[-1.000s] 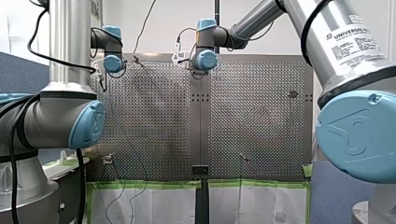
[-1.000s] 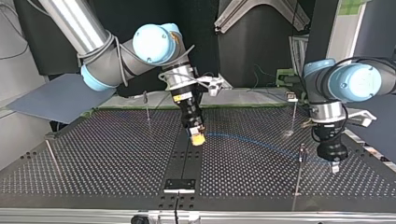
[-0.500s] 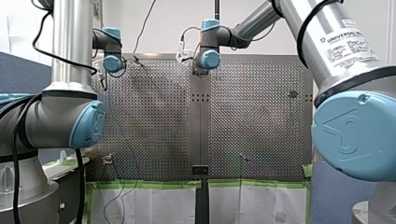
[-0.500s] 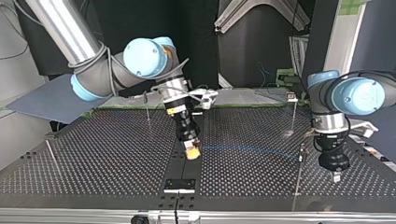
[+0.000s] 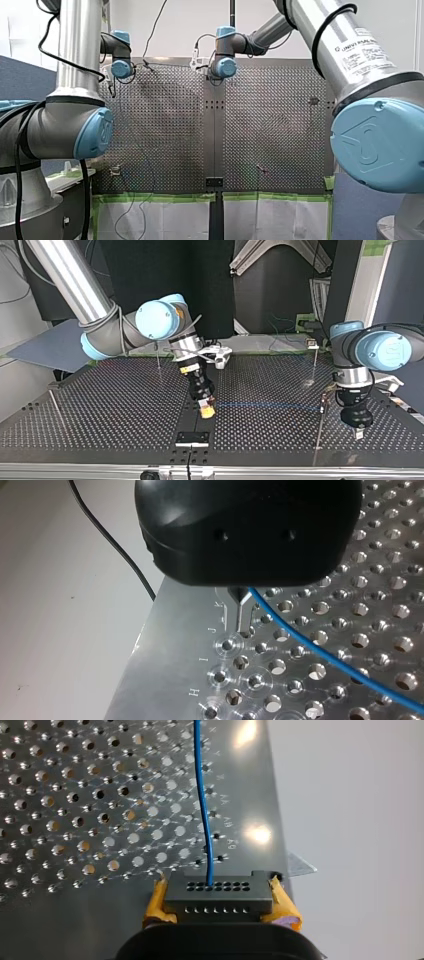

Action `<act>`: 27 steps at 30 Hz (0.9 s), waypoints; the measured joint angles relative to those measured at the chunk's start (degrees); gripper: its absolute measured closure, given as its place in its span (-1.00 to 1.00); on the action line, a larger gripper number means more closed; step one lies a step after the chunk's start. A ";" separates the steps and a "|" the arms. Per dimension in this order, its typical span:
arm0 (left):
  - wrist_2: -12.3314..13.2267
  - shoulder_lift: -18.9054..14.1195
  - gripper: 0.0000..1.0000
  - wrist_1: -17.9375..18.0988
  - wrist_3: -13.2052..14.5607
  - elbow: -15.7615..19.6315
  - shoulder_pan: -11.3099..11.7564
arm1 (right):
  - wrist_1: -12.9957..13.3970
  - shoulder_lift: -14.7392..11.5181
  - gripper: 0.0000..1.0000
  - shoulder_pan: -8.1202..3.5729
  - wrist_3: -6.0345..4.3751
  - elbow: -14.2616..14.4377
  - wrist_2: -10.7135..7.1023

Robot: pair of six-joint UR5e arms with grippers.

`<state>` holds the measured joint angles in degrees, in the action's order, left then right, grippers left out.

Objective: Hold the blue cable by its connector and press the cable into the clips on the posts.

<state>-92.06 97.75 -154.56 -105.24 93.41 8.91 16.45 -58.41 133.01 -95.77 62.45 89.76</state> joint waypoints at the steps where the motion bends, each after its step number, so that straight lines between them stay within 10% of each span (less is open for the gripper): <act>1: 0.02 0.03 1.00 0.01 0.01 0.00 0.01 | -0.14 0.28 1.00 -0.14 -0.10 -0.39 0.00; 27: 0.53 0.10 1.00 -0.14 0.06 0.00 -0.15 | -5.10 5.74 1.00 -0.77 -0.49 -9.27 -0.32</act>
<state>-91.53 97.85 -154.70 -105.18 93.41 8.76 11.35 -52.67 132.25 -96.26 53.18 89.44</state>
